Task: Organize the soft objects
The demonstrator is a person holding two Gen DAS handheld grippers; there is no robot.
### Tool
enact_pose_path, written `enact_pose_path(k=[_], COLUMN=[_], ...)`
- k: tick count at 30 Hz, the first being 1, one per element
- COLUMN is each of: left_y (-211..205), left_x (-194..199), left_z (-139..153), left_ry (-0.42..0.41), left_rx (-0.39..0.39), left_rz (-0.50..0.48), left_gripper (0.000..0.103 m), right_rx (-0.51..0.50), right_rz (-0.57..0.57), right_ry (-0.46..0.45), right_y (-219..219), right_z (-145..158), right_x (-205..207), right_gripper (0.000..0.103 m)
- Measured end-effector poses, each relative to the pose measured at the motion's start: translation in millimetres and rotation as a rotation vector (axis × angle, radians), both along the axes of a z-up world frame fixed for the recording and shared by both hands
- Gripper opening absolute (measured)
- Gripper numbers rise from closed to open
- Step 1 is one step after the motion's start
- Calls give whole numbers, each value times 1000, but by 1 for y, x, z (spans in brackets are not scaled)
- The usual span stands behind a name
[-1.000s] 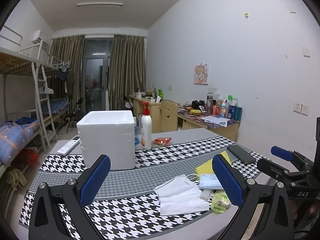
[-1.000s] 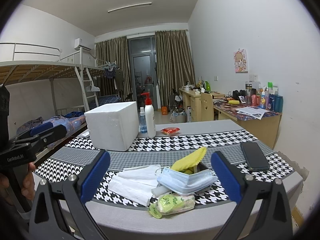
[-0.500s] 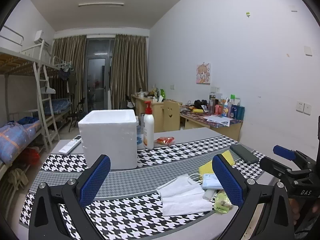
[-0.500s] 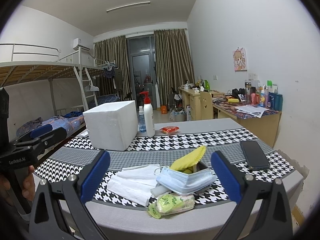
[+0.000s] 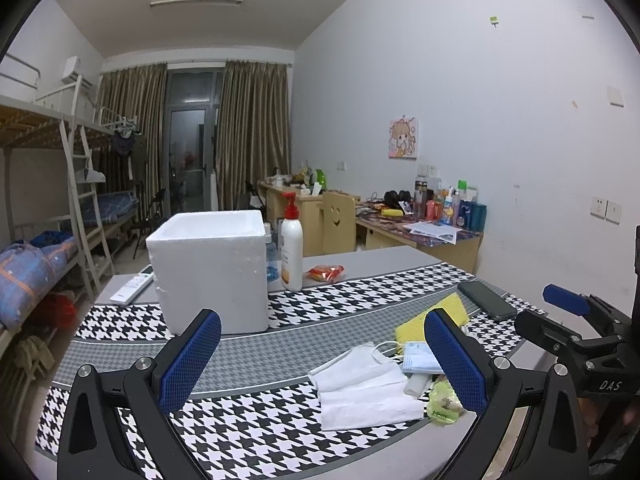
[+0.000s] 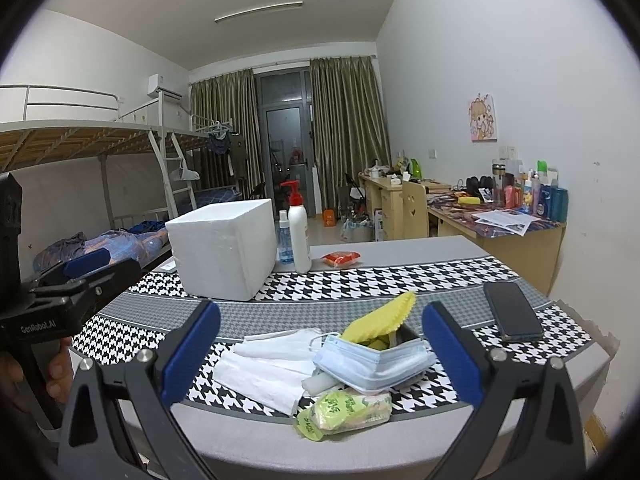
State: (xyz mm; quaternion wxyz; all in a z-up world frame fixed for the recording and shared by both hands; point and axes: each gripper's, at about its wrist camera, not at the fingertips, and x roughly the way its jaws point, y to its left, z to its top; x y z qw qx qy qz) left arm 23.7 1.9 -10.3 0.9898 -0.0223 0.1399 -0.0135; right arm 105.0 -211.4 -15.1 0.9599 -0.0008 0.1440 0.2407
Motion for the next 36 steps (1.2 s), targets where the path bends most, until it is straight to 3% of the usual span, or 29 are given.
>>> enact_pose_path(k=[26,36], left_y=[-13,-24], left_x=[47,63], left_z=[-34,-52], left_ry=[158,235], left_rx=[17,71], left_rz=[-93,-158], left_gripper=[102,102], right_rx=[-46,-41], right_rz=[-47,-69], right_ry=[99,135], right_y=[2,-5], right_z=[-20,-29], right_x=[44,56], right_gripper=[102,102])
